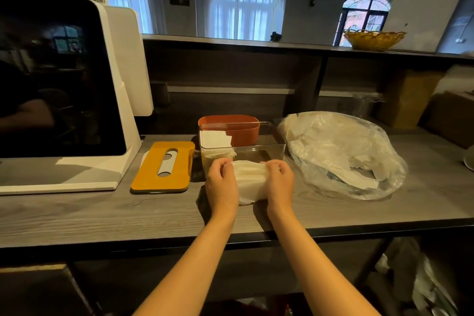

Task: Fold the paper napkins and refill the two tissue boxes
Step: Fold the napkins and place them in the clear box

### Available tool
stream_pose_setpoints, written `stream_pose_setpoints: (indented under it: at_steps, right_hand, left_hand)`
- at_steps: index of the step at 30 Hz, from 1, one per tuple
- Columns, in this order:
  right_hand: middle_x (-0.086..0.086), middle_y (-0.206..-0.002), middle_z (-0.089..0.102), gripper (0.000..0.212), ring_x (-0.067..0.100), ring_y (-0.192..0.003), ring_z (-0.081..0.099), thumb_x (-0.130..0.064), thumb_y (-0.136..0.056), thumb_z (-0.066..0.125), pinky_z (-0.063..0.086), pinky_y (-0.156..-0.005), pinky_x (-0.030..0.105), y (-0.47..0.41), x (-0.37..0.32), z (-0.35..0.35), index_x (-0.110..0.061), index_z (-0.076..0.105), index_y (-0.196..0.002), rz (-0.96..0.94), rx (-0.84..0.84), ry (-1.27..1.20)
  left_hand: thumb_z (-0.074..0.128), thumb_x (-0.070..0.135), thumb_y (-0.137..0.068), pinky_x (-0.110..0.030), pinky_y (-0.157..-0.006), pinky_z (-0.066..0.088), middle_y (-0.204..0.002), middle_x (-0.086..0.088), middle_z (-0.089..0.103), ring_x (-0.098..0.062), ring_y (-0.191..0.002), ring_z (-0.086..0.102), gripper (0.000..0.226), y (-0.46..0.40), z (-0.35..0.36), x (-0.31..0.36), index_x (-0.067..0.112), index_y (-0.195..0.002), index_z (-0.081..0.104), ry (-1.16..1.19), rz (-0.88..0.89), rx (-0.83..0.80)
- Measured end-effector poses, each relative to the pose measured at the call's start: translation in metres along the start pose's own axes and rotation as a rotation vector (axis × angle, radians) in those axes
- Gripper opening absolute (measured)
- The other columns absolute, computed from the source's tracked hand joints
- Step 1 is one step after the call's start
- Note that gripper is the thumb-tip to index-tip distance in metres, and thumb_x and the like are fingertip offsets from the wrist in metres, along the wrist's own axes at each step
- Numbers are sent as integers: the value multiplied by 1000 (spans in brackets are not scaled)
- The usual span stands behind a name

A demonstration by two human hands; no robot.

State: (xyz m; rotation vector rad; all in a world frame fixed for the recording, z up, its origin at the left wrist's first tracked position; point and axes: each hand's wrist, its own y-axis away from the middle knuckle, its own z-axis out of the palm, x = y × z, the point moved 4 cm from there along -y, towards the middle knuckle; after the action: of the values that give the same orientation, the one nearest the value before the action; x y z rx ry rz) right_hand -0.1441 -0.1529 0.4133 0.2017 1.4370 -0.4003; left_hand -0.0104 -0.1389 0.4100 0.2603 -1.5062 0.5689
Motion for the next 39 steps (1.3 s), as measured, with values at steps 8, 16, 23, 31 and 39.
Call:
stream_pose_setpoints:
  at_steps: [8, 16, 23, 31, 39]
  right_hand:
    - [-4, -90, 65, 16, 16, -87, 63, -25, -97, 55, 50, -72, 34, 3, -2, 8, -22, 67, -88, -6, -67, 30]
    - [-5, -87, 68, 18, 12, -84, 62, -18, -95, 56, 46, -65, 26, 6, -3, 6, -20, 71, -85, -27, -59, 35]
    - [0, -94, 68, 13, 16, -88, 65, -19, -95, 58, 52, -70, 30, 5, -2, 10, -21, 70, -91, -47, -123, 21]
    - [0, -100, 68, 21, 19, -97, 64, -10, -95, 52, 54, -78, 33, 5, 1, 12, -17, 71, -99, -45, -169, 30]
    - [-9, -106, 62, 19, 9, -99, 60, -16, -96, 55, 52, -79, 27, 8, -1, 13, -21, 64, -113, -101, -169, 96]
  left_hand:
    - [53, 28, -102, -24, -70, 51, -117, 4, 61, -14, -104, 58, 22, 3, 4, 1, 24, -121, 61, -48, -13, -11]
    - [54, 29, -101, -25, -73, 51, -107, 10, 60, -10, -101, 58, 8, 7, 3, 6, 30, -107, 60, -1, 5, -5]
    - [53, 34, -102, -35, -76, 58, -112, 3, 61, -17, -100, 61, 12, 5, 5, 3, 31, -112, 59, -8, -51, -38]
    - [51, 23, -102, -30, -73, 55, -116, 4, 59, -13, -101, 58, 22, 6, 2, 5, 23, -122, 60, 13, -34, -4]
    - [52, 21, -100, -34, -77, 55, -110, 1, 62, -19, -101, 60, 13, 6, -1, 5, 25, -109, 61, 6, -35, 57]
